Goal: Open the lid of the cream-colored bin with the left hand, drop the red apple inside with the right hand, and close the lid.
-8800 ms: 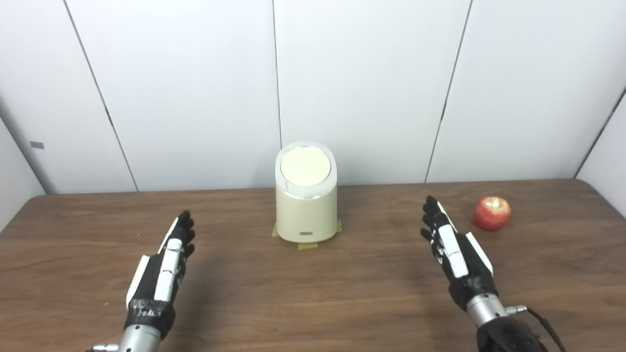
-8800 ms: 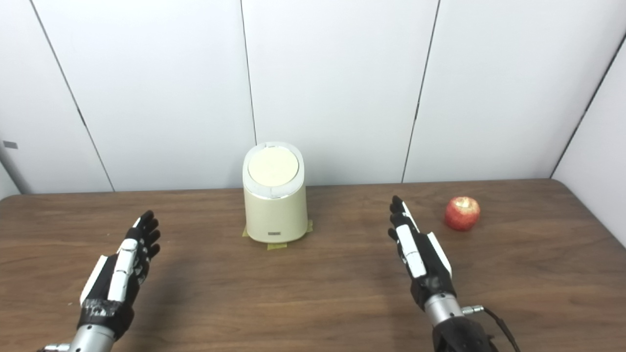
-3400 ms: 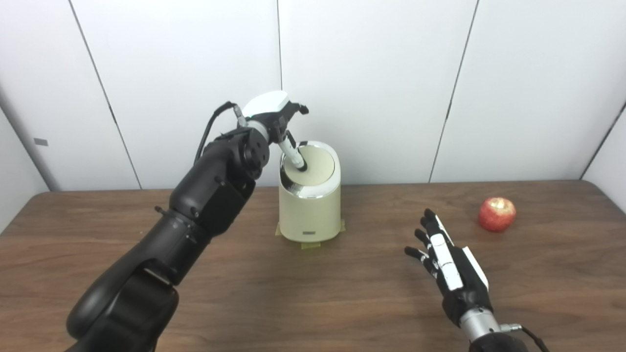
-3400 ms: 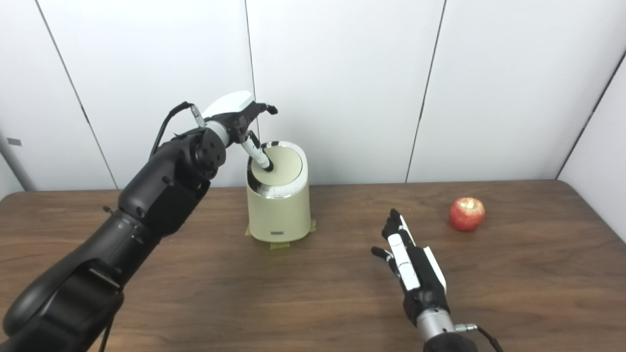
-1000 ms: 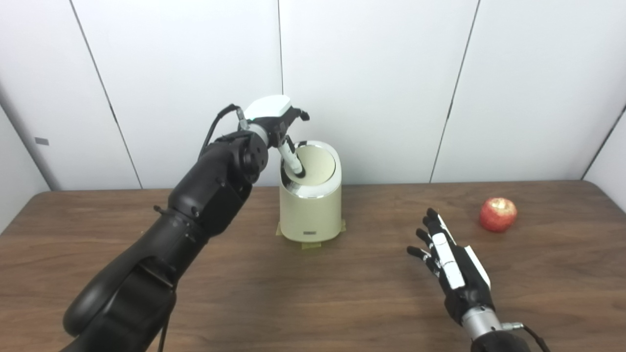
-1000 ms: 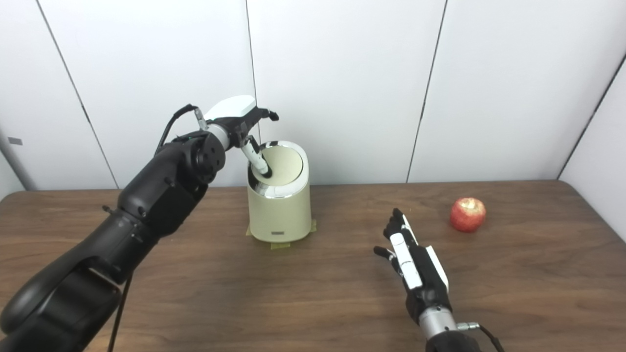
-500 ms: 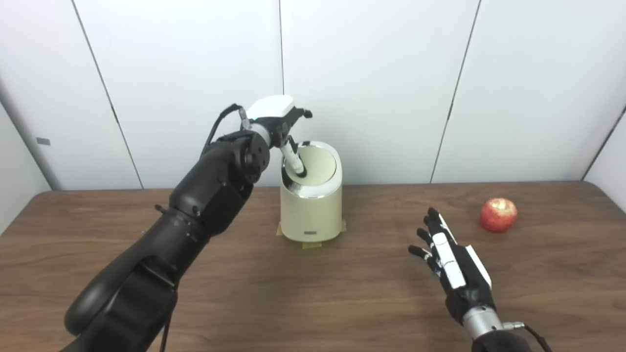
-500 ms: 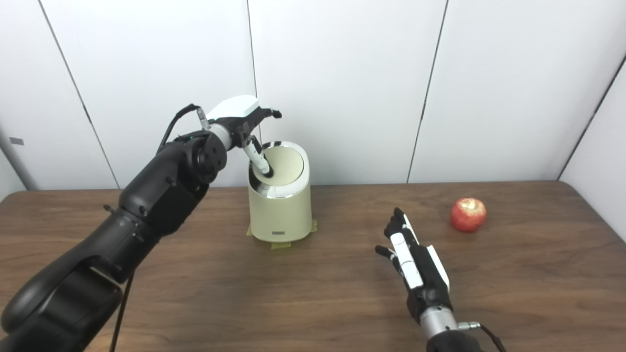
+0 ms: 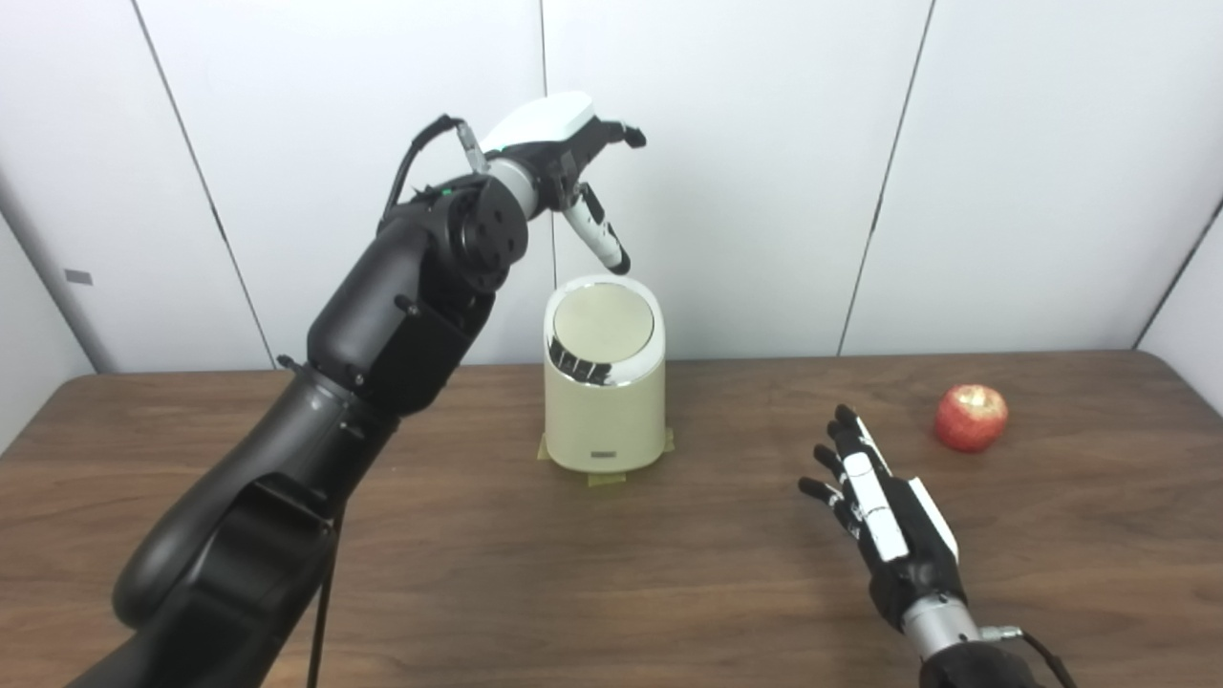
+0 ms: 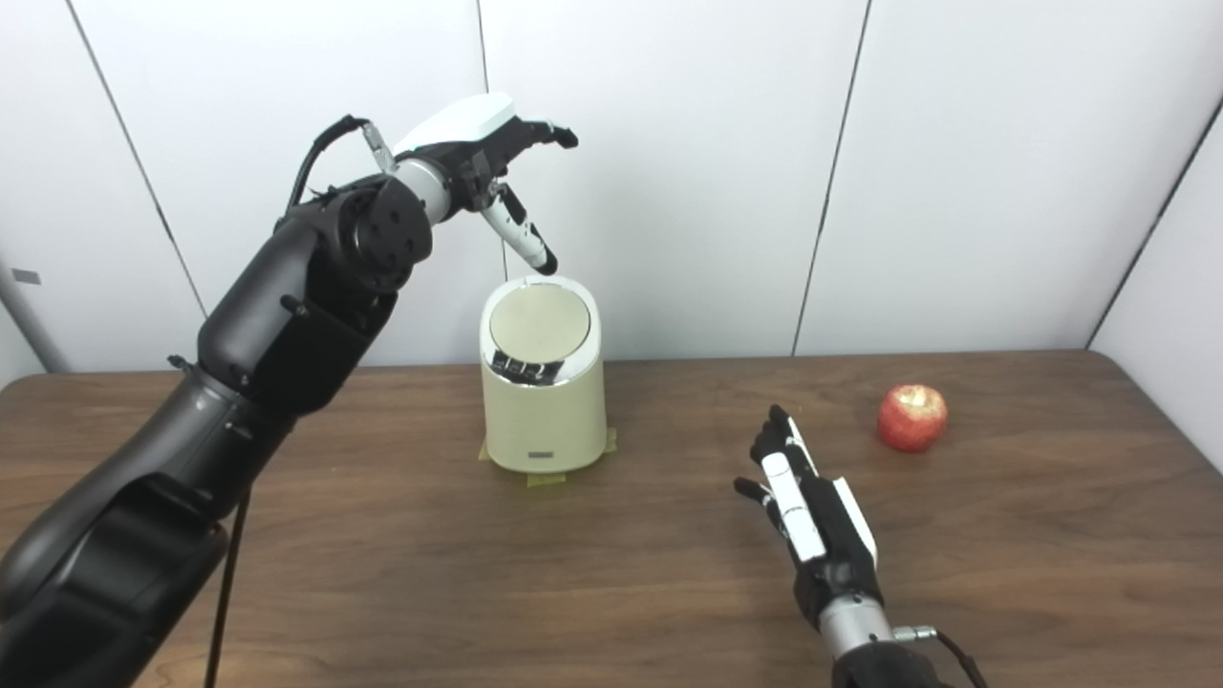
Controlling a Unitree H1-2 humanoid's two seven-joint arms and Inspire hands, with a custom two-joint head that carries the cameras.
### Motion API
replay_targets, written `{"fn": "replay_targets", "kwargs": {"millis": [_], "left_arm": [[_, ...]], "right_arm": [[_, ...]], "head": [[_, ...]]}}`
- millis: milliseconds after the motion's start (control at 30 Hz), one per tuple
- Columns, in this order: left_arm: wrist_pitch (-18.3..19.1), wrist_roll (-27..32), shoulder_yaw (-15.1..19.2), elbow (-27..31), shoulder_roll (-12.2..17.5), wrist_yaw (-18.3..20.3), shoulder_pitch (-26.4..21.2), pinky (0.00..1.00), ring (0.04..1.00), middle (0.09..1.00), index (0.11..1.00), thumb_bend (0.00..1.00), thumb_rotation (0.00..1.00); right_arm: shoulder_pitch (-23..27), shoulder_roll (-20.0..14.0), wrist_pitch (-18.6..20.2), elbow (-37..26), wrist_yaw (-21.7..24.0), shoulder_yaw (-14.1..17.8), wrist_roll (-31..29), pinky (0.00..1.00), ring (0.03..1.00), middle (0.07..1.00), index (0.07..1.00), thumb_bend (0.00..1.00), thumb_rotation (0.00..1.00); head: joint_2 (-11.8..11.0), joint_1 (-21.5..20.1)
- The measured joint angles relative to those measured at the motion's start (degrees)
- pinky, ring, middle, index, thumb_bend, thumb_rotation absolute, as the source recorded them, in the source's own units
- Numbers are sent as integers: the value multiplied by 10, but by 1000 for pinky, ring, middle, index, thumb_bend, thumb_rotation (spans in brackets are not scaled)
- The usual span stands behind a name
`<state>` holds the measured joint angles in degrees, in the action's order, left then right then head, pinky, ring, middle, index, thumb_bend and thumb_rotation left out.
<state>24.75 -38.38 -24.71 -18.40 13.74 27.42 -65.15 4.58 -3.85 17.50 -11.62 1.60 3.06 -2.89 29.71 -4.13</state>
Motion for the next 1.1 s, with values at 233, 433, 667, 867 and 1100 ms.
{"fn": "replay_targets", "kwargs": {"millis": [233, 433, 667, 867, 1100], "left_arm": [[3, -1, -6, -6, 0, 3, 0, 787, 919, 932, 885, 860, 0], [-6, -14, -22, -40, 0, -4, 3, 761, 881, 900, 889, 860, 0], [-30, -31, -48, -97, -6, -29, 14, 780, 896, 914, 895, 862, 0], [-65, -41, -61, -144, -13, -69, 20, 815, 888, 898, 881, 888, 0], [-94, -41, -61, -182, -23, -110, 19, 827, 887, 882, 878, 884, 0]], "right_arm": [[0, 0, 2, -6, 0, -3, 0, 820, 946, 992, 1000, 568, 863], [0, -3, 7, -15, 0, -10, 12, 815, 943, 986, 1000, 550, 847], [-1, -2, 17, -22, -1, -14, 20, 816, 939, 980, 1000, 544, 838], [-2, 1, 25, -33, -3, -16, 25, 816, 940, 981, 1000, 538, 828], [-2, 5, 27, -38, -5, -26, 40, 801, 943, 977, 1000, 537, 842]], "head": [[5, -1], [8, -6], [11, -11], [11, -14], [11, -16]]}}
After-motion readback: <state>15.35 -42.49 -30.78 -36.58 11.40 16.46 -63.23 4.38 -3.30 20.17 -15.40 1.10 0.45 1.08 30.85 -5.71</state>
